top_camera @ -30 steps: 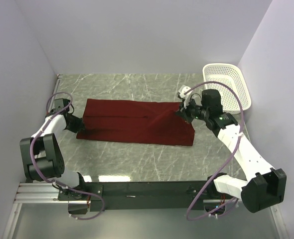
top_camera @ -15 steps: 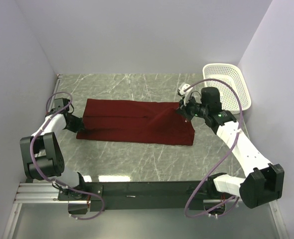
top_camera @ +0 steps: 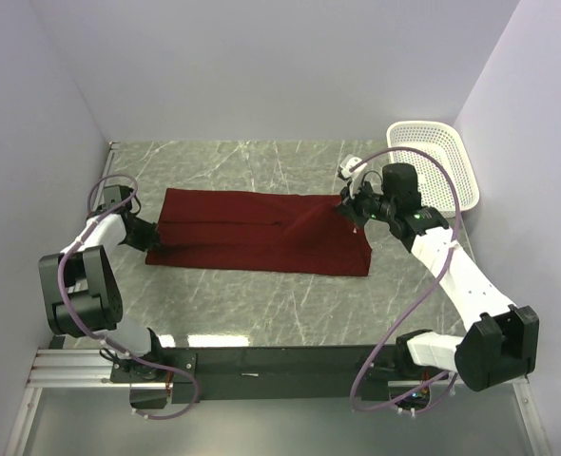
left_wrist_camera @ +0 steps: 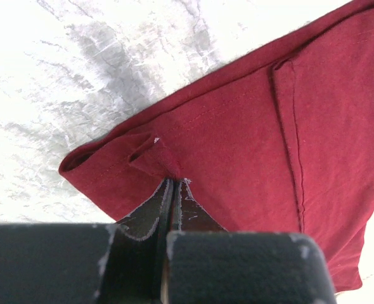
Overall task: Fold and stack the t-shirts
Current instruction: Fold the tshirt
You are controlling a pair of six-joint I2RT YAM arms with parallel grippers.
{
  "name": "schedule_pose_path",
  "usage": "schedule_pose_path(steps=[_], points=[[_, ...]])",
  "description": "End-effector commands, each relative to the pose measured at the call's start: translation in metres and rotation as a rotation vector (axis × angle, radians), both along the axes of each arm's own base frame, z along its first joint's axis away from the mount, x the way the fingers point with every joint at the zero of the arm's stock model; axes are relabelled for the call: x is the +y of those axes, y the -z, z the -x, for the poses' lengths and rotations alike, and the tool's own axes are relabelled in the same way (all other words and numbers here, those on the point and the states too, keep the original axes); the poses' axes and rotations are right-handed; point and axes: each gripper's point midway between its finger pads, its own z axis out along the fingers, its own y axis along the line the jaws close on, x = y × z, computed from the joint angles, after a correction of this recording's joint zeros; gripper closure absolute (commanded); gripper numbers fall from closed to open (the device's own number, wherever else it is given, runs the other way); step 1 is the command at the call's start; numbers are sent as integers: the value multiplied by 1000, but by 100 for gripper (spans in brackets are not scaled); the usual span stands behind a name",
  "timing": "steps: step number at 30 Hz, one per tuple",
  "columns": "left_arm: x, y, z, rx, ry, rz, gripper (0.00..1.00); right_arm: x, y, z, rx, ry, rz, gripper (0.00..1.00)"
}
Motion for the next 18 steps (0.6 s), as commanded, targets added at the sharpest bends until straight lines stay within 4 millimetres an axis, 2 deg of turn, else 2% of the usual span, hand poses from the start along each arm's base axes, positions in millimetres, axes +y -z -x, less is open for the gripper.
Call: schedule_pose_path(steps=[1, 18], points=[[9, -10, -14, -38, 6, -38, 99, -1, -31, -19, -85, 28, -29, 100], [11, -10, -22, -39, 5, -34, 98, 1, -26, -23, -63, 25, -31, 100]])
